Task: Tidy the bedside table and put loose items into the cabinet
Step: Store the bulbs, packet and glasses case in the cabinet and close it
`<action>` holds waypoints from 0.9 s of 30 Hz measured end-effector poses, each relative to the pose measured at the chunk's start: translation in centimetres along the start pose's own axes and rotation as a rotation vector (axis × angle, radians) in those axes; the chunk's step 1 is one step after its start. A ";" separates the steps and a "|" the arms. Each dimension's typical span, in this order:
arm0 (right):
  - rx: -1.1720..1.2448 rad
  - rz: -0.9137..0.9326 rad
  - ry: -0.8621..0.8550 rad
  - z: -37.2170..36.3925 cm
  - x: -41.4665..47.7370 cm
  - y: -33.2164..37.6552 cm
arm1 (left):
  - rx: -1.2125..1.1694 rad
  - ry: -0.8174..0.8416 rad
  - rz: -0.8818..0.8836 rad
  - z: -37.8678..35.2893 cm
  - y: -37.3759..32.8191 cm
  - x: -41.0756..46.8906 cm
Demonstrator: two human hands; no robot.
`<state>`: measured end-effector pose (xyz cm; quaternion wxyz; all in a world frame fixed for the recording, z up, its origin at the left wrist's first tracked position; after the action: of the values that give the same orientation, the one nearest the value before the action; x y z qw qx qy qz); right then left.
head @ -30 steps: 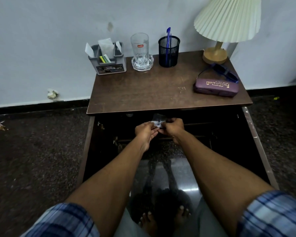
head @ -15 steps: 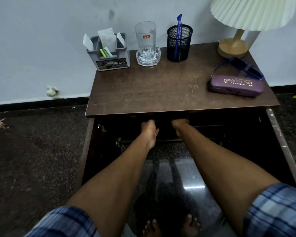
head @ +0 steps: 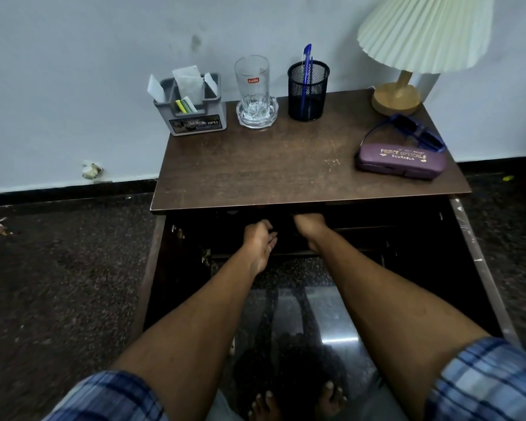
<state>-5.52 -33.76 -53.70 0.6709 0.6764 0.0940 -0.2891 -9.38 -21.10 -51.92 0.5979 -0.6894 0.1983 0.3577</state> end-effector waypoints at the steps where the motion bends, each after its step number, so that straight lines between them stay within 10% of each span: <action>1: -0.016 0.003 -0.001 0.2 -0.4 0.1 | 0.005 0.016 -0.001 -0.1 0.0 -0.6; 27: -0.411 0.543 0.140 11.3 -13.0 9.5 | 0.447 0.114 -0.575 -3.5 -2.6 -15.9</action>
<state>-14.17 -41.99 -38.11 0.8375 0.5456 0.0125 -0.0280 -17.22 -26.37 -38.44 0.7978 -0.5882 0.1026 0.0840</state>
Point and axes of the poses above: each hand's wrist, its own x-axis towards the middle knuckle, its own z-axis out of the back of the hand, y = z × x, the point moved 5 cm from there along x, towards the middle knuckle, and after that the axes turned 10 degrees about x, right-handed, at the moved point
